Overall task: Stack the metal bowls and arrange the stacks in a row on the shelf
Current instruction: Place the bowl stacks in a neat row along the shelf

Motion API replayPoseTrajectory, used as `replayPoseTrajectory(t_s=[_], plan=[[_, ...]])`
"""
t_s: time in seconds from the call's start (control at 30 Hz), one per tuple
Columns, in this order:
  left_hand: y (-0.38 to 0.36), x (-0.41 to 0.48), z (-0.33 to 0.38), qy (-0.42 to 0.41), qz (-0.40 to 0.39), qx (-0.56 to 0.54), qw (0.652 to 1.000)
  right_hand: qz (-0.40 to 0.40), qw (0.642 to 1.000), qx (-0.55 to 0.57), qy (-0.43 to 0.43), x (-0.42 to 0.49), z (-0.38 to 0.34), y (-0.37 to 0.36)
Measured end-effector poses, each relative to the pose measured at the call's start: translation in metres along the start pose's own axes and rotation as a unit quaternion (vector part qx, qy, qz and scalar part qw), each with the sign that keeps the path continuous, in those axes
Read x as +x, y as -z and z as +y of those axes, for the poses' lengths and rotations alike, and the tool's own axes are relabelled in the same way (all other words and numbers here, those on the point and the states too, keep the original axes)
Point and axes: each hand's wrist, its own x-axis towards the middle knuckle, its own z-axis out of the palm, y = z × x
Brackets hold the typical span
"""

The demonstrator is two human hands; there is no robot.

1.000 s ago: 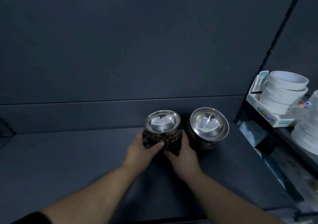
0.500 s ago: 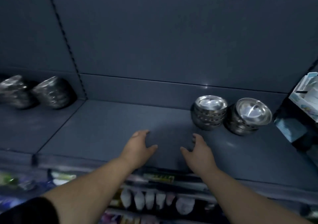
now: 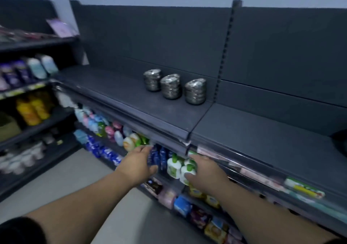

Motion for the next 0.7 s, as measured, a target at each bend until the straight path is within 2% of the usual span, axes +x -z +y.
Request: replayPoseTrajectory(t_s=[0.17, 0.4, 0.53, 0.7], plan=[[0.023, -0.03, -0.085, 0.083, 0.016, 0.01, 0.996, -0.082, 0.994, -0.038, 0.059, 0.027, -0.077, -0.03], [0.032, -0.018, -0.152, 0.161, -0.006, 0.024, 0.987, -0.118, 0.987, -0.041, 0.102, 0.087, -0.135, -0.054], [0.039, 0.026, -0.174, 0.185, -0.003, 0.045, 0.982, -0.114, 0.985, -0.041, 0.124, 0.149, -0.151, -0.05], [0.062, 0.115, -0.188, 0.196, 0.025, 0.061, 0.978, -0.071, 0.985, -0.029, 0.156, 0.251, -0.162, -0.014]])
